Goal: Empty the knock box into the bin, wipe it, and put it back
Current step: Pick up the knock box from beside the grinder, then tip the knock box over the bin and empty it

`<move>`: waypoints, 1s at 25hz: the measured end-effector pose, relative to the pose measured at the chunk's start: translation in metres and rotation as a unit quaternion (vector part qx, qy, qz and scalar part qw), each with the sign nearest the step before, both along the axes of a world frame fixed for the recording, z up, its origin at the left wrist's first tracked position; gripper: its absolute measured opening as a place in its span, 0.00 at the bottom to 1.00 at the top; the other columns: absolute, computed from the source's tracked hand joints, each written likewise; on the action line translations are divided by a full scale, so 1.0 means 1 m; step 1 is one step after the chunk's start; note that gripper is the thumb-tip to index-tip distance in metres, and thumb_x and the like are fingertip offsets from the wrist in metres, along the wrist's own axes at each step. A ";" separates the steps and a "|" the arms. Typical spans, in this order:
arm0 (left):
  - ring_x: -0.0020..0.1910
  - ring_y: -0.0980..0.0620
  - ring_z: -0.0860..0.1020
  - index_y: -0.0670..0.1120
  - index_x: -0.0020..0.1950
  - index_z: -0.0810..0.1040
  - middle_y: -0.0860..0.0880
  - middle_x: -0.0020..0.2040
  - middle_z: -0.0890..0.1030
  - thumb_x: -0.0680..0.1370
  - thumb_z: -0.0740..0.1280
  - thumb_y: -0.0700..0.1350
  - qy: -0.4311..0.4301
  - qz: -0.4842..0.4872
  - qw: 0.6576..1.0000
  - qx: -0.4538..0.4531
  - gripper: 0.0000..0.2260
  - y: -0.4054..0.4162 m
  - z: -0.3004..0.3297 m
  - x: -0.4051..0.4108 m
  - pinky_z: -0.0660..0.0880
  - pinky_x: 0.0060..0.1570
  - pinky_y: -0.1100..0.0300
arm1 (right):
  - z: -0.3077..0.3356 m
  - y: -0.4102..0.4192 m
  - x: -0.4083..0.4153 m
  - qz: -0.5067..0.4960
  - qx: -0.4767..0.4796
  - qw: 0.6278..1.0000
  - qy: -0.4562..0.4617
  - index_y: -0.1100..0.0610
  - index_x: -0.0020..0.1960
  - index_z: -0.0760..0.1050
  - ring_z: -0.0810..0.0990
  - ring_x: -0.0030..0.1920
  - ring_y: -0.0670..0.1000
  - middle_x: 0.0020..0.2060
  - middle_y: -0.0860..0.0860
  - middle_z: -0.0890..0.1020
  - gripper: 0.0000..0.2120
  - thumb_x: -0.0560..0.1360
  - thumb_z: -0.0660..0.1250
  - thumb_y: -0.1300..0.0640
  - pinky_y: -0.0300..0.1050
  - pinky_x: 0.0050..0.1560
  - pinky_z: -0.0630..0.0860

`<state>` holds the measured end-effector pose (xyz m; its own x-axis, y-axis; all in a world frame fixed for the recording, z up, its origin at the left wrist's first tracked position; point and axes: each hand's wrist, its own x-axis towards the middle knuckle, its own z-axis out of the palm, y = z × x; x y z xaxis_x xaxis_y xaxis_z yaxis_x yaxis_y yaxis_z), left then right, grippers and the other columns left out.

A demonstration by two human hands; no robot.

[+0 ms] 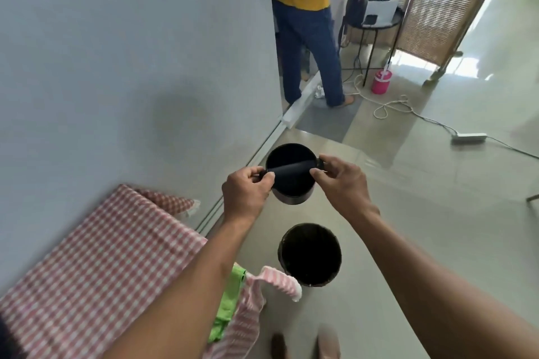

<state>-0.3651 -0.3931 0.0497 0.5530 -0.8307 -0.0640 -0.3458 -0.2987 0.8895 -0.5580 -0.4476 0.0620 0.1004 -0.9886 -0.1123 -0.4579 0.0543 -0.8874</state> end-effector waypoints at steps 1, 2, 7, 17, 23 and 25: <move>0.40 0.49 0.90 0.45 0.53 0.89 0.47 0.42 0.90 0.72 0.77 0.53 0.005 -0.011 1.000 0.005 0.15 -0.005 -0.004 -0.003 0.88 0.47 0.45 | -0.004 -0.003 -0.004 -0.015 0.004 1.000 -0.003 0.53 0.68 0.83 0.87 0.59 0.50 0.58 0.53 0.90 0.19 0.77 0.75 0.54 0.48 0.67 0.80; 0.38 0.49 0.89 0.47 0.51 0.88 0.47 0.41 0.90 0.73 0.77 0.51 0.005 -0.025 1.000 0.011 0.10 -0.011 -0.008 -0.005 0.88 0.46 0.45 | -0.007 -0.005 -0.008 -0.029 0.007 1.000 -0.007 0.53 0.68 0.84 0.87 0.58 0.49 0.57 0.53 0.90 0.19 0.77 0.75 0.55 0.49 0.67 0.80; 0.40 0.50 0.90 0.49 0.51 0.86 0.47 0.42 0.90 0.76 0.76 0.49 0.046 -0.105 0.992 0.058 0.07 -0.036 -0.021 -0.004 0.87 0.50 0.45 | -0.014 -0.016 -0.016 -0.085 0.035 0.995 -0.044 0.52 0.65 0.85 0.89 0.56 0.51 0.53 0.49 0.91 0.19 0.73 0.75 0.55 0.56 0.65 0.83; 0.43 0.50 0.86 0.50 0.58 0.86 0.45 0.52 0.85 0.74 0.73 0.55 0.320 -0.243 0.890 0.214 0.16 -0.081 -0.060 0.016 0.84 0.49 0.54 | -0.078 -0.068 -0.039 -0.006 0.115 0.984 -0.136 0.57 0.63 0.84 0.88 0.49 0.50 0.44 0.44 0.91 0.16 0.78 0.73 0.69 0.52 0.58 0.85; 0.47 0.46 0.86 0.53 0.60 0.85 0.45 0.54 0.85 0.73 0.73 0.50 0.398 -0.181 0.879 0.189 0.16 -0.090 -0.168 -0.014 0.84 0.45 0.54 | -0.172 -0.088 -0.048 -0.034 0.139 0.983 -0.114 0.52 0.58 0.87 0.88 0.48 0.48 0.47 0.51 0.91 0.11 0.78 0.76 0.62 0.57 0.60 0.86; 0.47 0.46 0.87 0.51 0.59 0.84 0.48 0.50 0.87 0.76 0.70 0.46 0.431 -0.147 0.873 0.176 0.12 -0.084 -0.206 -0.026 0.85 0.46 0.54 | -0.212 -0.084 -0.051 -0.035 0.156 0.983 -0.090 0.46 0.52 0.89 0.89 0.48 0.49 0.46 0.53 0.92 0.09 0.79 0.75 0.60 0.59 0.58 0.86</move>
